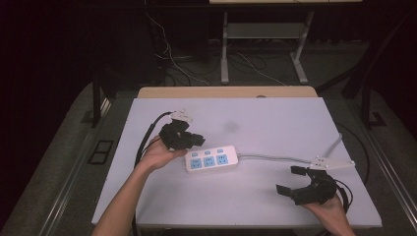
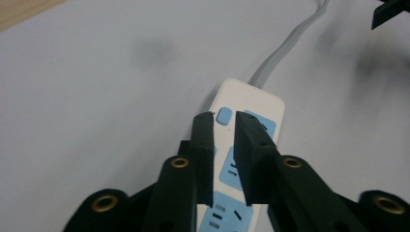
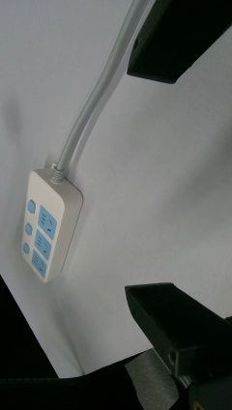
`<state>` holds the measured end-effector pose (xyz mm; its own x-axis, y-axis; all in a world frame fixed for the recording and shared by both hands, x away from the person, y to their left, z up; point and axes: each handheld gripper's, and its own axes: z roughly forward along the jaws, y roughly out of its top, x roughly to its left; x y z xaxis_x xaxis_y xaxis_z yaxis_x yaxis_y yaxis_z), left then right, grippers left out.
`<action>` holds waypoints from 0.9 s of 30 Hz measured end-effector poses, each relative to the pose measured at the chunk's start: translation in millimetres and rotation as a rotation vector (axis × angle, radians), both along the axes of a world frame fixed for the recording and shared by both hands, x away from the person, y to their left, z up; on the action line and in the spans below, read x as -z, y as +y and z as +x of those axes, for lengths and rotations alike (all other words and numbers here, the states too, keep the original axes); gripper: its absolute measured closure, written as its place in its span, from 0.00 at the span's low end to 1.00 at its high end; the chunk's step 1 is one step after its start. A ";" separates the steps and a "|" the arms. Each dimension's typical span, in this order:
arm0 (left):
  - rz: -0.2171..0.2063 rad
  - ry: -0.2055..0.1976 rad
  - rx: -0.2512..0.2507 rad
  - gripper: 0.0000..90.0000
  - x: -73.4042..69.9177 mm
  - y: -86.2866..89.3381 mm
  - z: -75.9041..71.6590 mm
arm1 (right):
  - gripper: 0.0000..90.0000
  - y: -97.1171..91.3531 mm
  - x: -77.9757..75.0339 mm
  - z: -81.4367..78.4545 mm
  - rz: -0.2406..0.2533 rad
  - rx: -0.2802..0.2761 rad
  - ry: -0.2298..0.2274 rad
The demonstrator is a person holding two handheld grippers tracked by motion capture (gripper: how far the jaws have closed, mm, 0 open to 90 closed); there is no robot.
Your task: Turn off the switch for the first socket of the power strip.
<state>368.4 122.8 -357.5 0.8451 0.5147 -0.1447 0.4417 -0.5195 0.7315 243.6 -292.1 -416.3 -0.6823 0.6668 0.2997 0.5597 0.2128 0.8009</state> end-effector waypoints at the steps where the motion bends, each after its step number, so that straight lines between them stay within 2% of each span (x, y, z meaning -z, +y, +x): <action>1: -0.007 0.001 -0.007 0.82 -0.1 3.5 -1.9 | 0.01 0.0 0.0 0.0 0.000 0.000 0.000; 13: -0.099 -0.002 -0.110 0.56 6.1 42.5 -27.6 | 0.01 1.4 0.1 0.5 -0.002 -0.004 -0.004; 16: -0.126 0.000 -0.123 0.45 8.1 49.0 -35.3 | 0.01 1.6 0.1 0.5 -0.002 -0.003 -0.003; 21: -0.131 -0.006 -0.137 0.26 13.9 55.4 -48.6 | 0.01 2.2 0.2 0.6 -0.003 -0.004 -0.002; 25: -0.160 -0.009 -0.137 0.13 20.3 57.0 -61.1 | 0.01 2.7 0.1 0.4 -0.004 -0.005 -0.003; 27: -0.161 -0.010 -0.140 0.04 24.4 55.9 -66.7 | 0.01 2.9 0.1 0.4 -0.004 -0.005 -0.003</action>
<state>301.7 178.7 -381.9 0.7684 0.5984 -0.2269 0.4941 -0.3294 0.8046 244.0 -289.1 -416.4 -0.6862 0.6648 0.2952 0.5566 0.2187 0.8015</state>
